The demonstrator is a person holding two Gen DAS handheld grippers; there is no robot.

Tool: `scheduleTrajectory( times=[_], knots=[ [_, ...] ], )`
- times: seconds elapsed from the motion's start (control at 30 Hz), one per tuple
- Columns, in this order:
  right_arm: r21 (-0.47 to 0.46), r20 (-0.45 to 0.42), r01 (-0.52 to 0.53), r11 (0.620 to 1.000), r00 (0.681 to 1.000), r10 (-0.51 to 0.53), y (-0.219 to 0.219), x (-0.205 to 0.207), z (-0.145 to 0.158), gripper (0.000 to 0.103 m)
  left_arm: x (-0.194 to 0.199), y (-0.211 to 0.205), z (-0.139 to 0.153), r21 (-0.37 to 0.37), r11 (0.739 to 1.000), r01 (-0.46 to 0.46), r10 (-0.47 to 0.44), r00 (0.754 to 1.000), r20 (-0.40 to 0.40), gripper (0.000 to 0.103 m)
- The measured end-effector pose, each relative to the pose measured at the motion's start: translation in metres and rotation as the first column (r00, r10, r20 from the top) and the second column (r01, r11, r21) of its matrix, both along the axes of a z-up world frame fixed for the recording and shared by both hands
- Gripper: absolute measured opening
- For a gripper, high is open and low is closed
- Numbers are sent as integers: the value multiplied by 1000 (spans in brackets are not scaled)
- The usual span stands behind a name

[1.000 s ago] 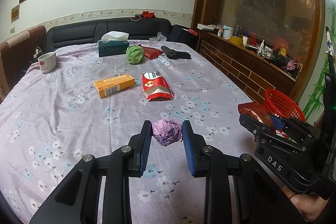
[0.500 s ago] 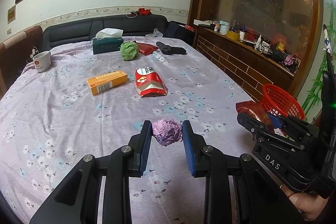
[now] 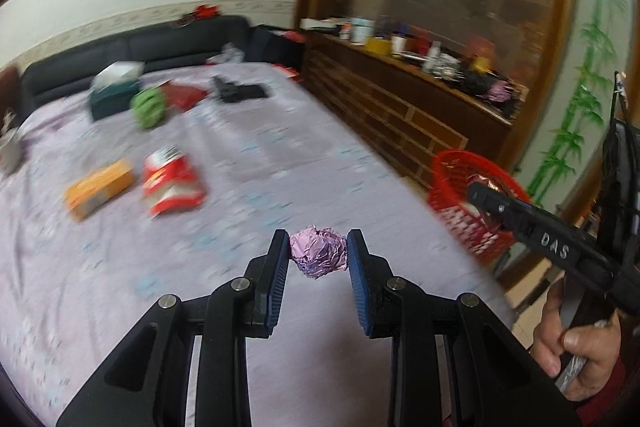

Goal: Collect trash
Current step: 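Open both tools over the red basket to drop the wrapper and paper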

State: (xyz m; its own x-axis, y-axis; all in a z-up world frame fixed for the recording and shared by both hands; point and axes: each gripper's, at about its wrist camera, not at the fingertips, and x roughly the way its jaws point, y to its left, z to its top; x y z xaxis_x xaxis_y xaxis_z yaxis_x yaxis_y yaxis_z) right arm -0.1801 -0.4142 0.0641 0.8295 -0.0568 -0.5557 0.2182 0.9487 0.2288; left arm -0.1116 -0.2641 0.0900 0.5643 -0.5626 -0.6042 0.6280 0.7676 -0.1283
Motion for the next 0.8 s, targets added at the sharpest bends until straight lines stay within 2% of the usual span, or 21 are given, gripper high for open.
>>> scheduleTrajectory(
  times=[0.23, 0.37, 0.57, 0.63, 0.67, 0.7, 0.73, 0.8],
  knots=[
    [79, 41, 202, 976, 978, -206, -112, -37, 18, 37, 2, -104, 11, -36, 981, 191, -192, 979, -63, 28],
    [149, 39, 246, 958, 966, -255, -162, -50, 21, 37, 3, -167, 4, -39, 963, 268, -271, 957, -107, 28],
    [230, 16, 287, 930, 954, -298, -217, -54, 12, 38, 12, -228, -16, -48, 946, 321, -324, 928, -185, 29],
    [243, 8, 291, 925, 953, -302, -230, -53, 9, 38, 14, -239, -22, -46, 943, 330, -332, 922, -200, 41],
    [251, 3, 291, 923, 954, -301, -235, -51, 6, 39, 15, -241, -25, -45, 946, 321, -323, 924, -206, 56],
    [260, 0, 288, 922, 955, -298, -241, -48, 5, 39, 17, -240, -28, -46, 950, 308, -310, 926, -215, 60],
    [265, -4, 281, 922, 957, -290, -245, -43, 3, 39, 18, -239, -29, -51, 952, 301, -305, 926, -221, 60],
    [277, -13, 275, 921, 959, -282, -252, -37, -1, 48, 19, -232, -28, -57, 953, 296, -302, 927, -221, 60]
  ],
)
